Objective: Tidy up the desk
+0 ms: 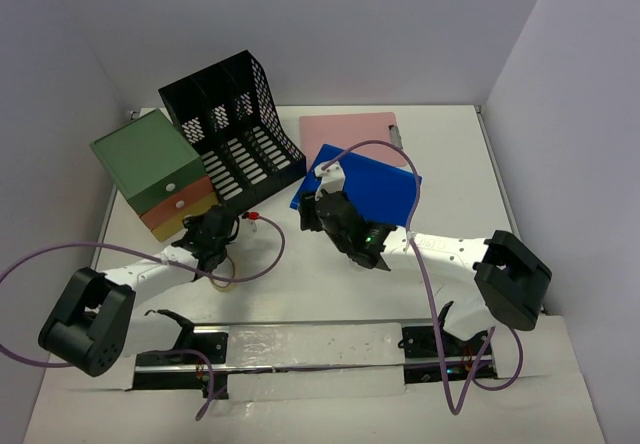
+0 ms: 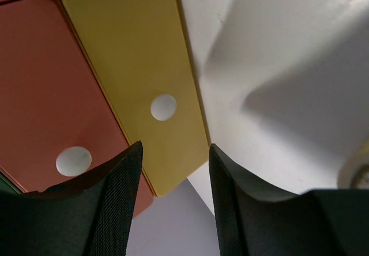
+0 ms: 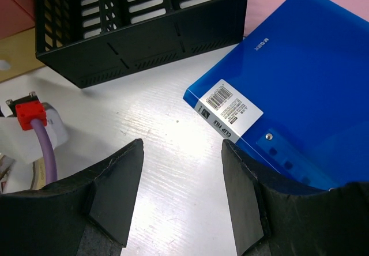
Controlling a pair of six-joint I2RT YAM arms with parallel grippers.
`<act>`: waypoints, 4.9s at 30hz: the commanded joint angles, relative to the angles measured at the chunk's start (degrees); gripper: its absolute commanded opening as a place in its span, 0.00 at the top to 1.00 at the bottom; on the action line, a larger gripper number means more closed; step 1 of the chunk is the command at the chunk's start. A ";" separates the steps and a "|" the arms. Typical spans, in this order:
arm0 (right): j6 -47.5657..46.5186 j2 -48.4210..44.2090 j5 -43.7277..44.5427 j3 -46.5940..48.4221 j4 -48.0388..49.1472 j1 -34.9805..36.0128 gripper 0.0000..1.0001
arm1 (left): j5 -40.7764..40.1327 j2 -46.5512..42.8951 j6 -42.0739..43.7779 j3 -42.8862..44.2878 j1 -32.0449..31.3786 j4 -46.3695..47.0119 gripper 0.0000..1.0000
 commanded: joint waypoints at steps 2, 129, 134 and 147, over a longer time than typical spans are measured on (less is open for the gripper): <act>-0.15 -0.45 1.93 1.29 -0.03 -0.62 0.36 | -2.03 2.07 4.23 -2.92 1.53 11.90 0.45; 0.55 -3.21 1.67 -0.39 -3.36 -2.25 0.37 | 24.76 -1.08 -15.45 5.11 17.19 0.64 0.72; 0.32 -4.00 1.30 -0.33 -3.59 -2.31 0.37 | 26.36 -3.44 -17.49 6.74 18.10 -1.10 0.71; 0.03 -1.77 -2.11 2.33 -2.95 -2.14 0.37 | 18.81 -3.99 -2.06 -0.66 18.36 11.79 0.49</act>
